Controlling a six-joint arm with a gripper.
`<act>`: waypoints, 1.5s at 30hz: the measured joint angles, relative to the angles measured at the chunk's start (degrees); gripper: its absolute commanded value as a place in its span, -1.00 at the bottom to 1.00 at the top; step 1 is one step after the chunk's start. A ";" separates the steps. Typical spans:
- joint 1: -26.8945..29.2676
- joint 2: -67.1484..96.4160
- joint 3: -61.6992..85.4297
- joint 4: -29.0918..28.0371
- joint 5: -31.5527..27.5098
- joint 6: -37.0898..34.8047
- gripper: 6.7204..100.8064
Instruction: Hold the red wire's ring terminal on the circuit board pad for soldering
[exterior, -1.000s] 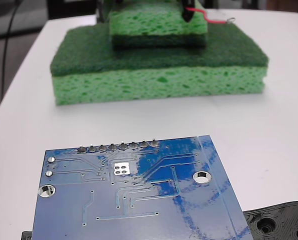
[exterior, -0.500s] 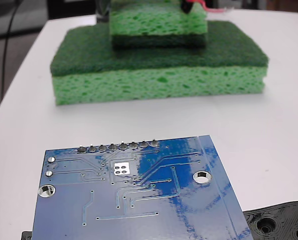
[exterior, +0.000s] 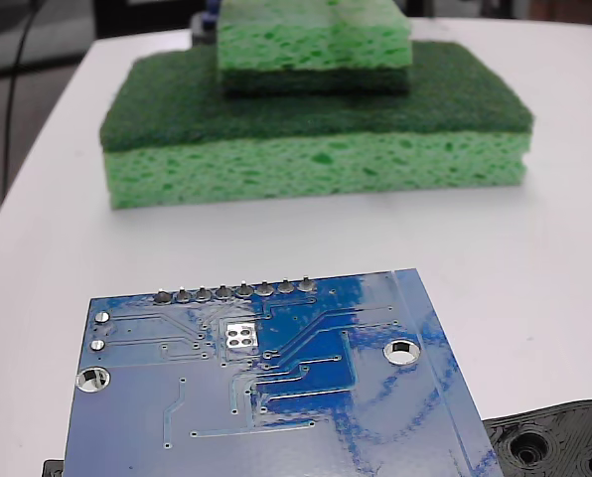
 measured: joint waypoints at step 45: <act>-9.76 -67.85 -43.59 -6.33 28.74 14.06 0.99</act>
